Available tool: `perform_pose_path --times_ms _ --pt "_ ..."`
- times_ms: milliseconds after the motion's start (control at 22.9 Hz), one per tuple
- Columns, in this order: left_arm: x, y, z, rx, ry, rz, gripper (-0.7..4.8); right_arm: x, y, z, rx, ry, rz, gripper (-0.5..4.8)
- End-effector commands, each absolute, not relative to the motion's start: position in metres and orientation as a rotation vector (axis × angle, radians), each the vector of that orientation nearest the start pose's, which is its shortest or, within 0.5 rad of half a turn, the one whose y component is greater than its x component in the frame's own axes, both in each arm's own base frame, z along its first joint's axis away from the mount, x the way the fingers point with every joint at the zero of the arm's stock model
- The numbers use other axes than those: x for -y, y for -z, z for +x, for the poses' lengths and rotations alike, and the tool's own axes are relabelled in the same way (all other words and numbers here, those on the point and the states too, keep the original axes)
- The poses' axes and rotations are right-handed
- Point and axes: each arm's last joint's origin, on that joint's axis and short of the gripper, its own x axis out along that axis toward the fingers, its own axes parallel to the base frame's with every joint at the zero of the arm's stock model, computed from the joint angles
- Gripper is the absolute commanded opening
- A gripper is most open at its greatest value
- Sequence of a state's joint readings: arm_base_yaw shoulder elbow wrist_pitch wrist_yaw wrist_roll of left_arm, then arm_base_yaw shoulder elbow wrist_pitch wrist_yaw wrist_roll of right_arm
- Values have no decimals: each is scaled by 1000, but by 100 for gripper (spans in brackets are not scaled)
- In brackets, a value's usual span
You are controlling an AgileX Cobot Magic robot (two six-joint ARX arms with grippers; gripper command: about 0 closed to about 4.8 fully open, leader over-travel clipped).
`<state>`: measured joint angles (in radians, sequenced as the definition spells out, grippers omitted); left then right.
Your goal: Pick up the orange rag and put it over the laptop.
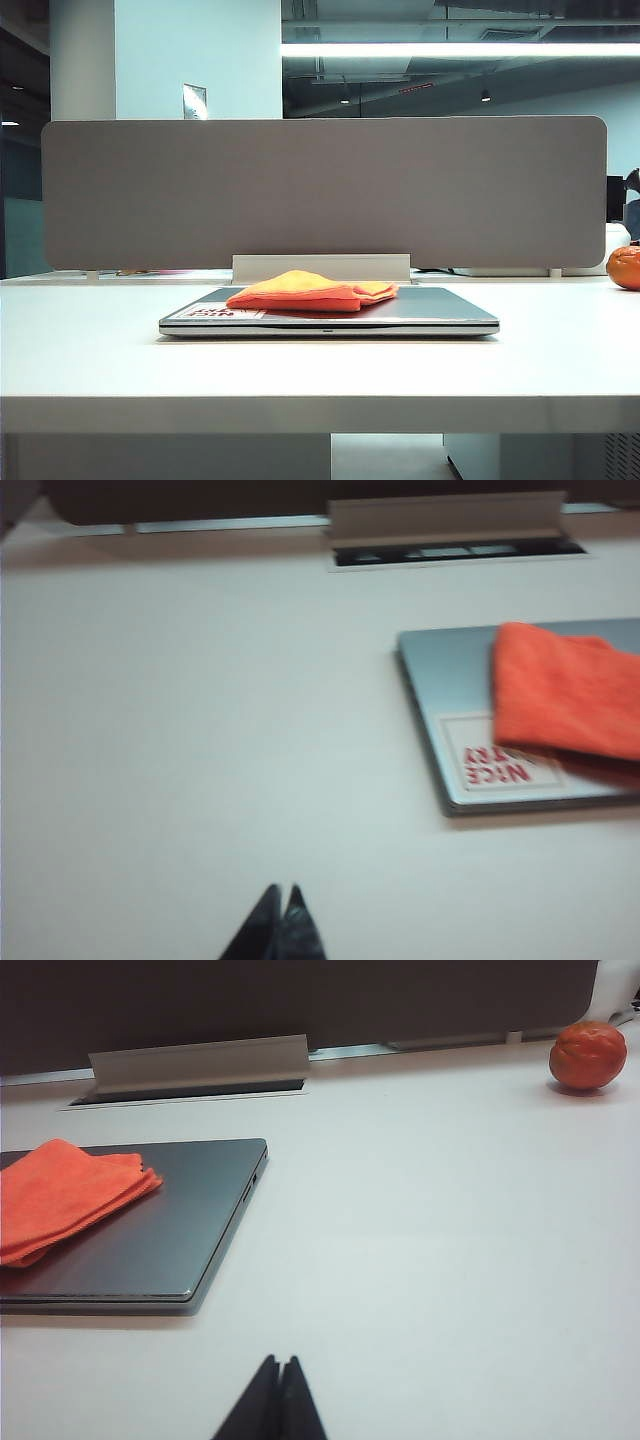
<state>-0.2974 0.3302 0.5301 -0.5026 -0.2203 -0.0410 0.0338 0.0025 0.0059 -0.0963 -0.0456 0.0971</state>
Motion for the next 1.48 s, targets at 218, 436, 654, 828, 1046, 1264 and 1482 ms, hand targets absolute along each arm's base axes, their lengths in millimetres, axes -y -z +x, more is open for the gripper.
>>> perform_pose_path --times_ms 218,436,654,828,1046,1264,1482 --pt "11 -236 105 -208 -8 -62 -6 -5 -156 97 -87 -74 97 -5" --pt "0 -197 107 -163 -38 -126 -6 -5 -156 97 -88 -74 97 -5" --pt "-5 -181 100 -105 -83 -132 -6 -5 -156 97 -87 -74 97 -5" --pt "-8 -175 97 -73 -115 -132 -6 -5 -156 97 -87 -74 97 -5" --pt "-8 -168 97 -43 -88 -132 -6 -5 -156 97 -88 -74 97 -5" --pt "-6 -163 98 -28 -24 -129 -6 -5 -156 97 -87 -74 97 -5" --pt "-5 -163 97 -23 -12 -128 -6 -5 -156 97 -88 -74 97 -5"
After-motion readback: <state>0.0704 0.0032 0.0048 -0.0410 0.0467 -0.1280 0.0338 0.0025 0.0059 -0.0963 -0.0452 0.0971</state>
